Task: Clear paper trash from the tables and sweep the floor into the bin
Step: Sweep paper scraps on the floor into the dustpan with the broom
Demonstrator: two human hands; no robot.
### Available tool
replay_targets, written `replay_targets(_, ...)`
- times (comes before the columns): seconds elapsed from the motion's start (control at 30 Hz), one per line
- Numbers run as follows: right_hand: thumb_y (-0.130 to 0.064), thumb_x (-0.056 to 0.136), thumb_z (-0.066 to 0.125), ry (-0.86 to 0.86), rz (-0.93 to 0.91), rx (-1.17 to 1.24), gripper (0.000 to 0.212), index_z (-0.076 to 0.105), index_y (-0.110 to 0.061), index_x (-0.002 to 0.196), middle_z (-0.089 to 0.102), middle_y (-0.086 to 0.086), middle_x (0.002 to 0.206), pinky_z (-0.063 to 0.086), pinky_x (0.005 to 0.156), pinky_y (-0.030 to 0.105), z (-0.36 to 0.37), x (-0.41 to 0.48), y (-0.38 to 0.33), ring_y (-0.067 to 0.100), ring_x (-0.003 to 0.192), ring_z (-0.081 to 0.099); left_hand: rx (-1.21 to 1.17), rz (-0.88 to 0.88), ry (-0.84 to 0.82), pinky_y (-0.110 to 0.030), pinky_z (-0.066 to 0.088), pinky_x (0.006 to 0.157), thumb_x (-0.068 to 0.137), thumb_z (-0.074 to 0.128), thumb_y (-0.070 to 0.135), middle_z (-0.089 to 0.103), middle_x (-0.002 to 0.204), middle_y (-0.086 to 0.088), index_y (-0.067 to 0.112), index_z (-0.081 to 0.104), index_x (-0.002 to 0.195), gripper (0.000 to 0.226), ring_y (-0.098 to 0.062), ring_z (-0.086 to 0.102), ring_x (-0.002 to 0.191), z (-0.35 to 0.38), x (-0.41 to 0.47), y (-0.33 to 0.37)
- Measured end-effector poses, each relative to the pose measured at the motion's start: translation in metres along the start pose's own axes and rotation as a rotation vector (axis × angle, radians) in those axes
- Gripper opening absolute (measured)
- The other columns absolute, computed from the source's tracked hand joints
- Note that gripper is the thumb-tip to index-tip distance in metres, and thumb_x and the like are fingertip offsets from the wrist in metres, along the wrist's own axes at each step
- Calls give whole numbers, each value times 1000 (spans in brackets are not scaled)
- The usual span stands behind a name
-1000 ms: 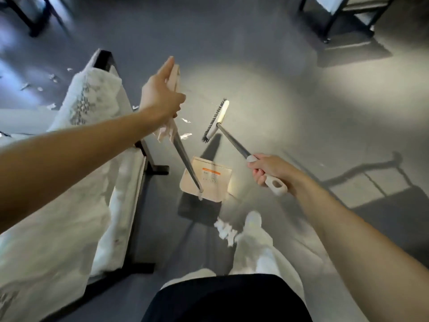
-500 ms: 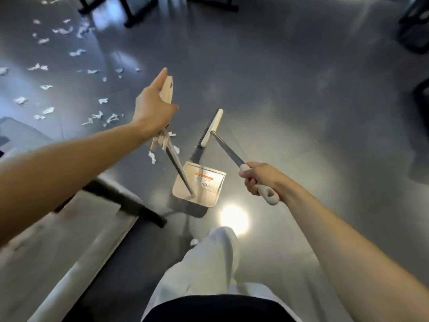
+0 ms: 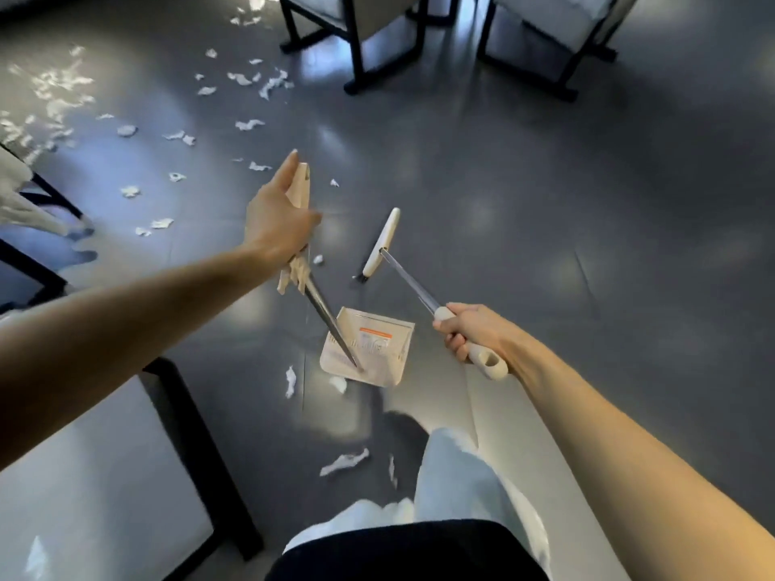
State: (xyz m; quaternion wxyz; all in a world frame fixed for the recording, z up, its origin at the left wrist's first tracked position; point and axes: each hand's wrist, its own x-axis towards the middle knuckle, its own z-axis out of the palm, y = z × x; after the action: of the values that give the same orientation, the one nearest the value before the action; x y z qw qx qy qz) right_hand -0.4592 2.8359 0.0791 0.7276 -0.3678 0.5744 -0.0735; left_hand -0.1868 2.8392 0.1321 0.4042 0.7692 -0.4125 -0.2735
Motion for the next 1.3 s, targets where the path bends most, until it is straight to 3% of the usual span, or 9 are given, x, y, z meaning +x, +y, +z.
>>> replay_targets(0.1,2,96,48,-50,9,-68,23,40,-15,110,38,2,61,30,30,13,-29,77,-87,2,33,34,26,-37,107,-19,51,58,77,59,3,58,132,-4,36,30,148,83,-29,66,81,27,90,13)
replay_targets(0.27,2,96,47,-152,29,-208,30,38,-18,117,37,2,64,30,29,13,-76,207,-241,2,31,34,105,-110,213,-38,53,89,77,62,4,56,135,-6,30,28,149,84,-31,64,101,65,240,31)
replay_targets(0.57,0,97,47,-287,85,-418,21,42,-20,98,37,2,62,30,30,12,-75,394,-474,2,32,35,46,-260,463,-42,51,91,78,63,7,52,140,-2,31,28,149,83,-32,62,107,73,433,38)
replay_targets(0.73,2,97,46,-337,116,-511,33,38,-21,118,37,2,63,29,30,12,-59,500,-577,2,32,34,-90,-414,568,-45,55,83,79,58,5,57,133,4,41,28,146,82,-35,65,95,82,536,23)
replay_targets(0.87,2,96,48,-368,116,-603,46,35,-25,131,40,3,65,31,31,13,-52,564,-649,3,32,36,-32,-455,597,-36,49,94,80,60,7,53,138,6,39,29,147,81,-26,61,107,94,601,29)
replay_targets(0.97,1,95,50,-375,77,-775,59,28,-14,148,40,3,67,34,34,14,-44,609,-694,3,33,39,37,-494,599,-13,39,82,83,61,6,55,136,0,37,27,148,80,-25,59,108,107,642,29)
replay_targets(1.13,-4,94,51,-506,-33,-1174,31,43,0,125,44,6,61,39,38,20,-32,688,-761,10,38,42,24,-640,616,-14,31,94,87,64,10,49,142,1,41,19,149,83,-16,52,120,128,694,13)
replay_targets(1.23,-6,91,47,-578,-118,-1424,11,44,-7,102,49,8,58,40,38,25,-26,728,-783,15,35,44,60,-746,679,-25,36,98,87,64,15,51,140,-3,43,17,149,82,-26,52,123,135,713,5)
replay_targets(1.3,-6,88,44,-599,-150,-1574,17,42,-10,105,53,9,60,43,42,27,-25,751,-787,18,38,47,76,-808,774,-23,36,97,88,63,19,53,139,1,44,21,148,78,-22,53,123,135,720,0)
